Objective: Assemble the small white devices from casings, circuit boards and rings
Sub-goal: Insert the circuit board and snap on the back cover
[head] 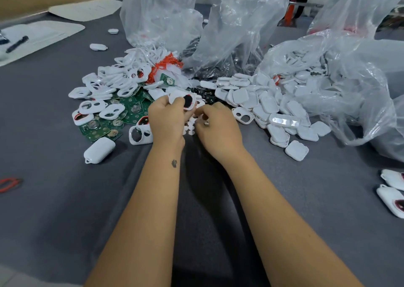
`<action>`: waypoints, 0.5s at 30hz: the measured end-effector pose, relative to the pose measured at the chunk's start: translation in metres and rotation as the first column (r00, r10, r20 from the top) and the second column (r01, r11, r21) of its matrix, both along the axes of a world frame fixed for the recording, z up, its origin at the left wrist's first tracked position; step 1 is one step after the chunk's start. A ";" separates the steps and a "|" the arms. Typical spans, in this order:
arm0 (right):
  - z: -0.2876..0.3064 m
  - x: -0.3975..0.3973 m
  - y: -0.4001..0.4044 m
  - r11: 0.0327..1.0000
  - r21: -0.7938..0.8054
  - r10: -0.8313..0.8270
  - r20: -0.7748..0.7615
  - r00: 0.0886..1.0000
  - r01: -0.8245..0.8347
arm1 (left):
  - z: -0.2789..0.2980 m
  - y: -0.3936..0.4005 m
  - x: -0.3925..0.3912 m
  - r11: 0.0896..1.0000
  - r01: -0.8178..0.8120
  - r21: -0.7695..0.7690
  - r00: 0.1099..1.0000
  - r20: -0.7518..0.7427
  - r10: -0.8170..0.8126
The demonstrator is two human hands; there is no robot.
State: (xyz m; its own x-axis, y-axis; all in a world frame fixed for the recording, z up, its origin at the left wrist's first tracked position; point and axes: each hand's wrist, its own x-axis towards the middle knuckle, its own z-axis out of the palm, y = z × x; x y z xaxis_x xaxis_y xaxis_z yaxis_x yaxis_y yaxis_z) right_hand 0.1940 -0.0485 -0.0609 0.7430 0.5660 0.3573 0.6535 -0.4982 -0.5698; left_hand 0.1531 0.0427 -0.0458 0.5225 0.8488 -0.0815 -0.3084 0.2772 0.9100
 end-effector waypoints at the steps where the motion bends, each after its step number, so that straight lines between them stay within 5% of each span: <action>1: -0.001 0.002 0.001 1.000 -0.020 -0.019 0.023 1.000 0.020 | 0.001 0.002 -0.002 1.000 0.006 -0.009 1.000 -0.003 -0.006; 15: 0.003 0.041 -0.005 0.944 -0.128 -0.283 0.156 0.946 0.304 | 0.003 -0.009 0.018 0.994 0.080 -0.079 0.996 0.042 -0.077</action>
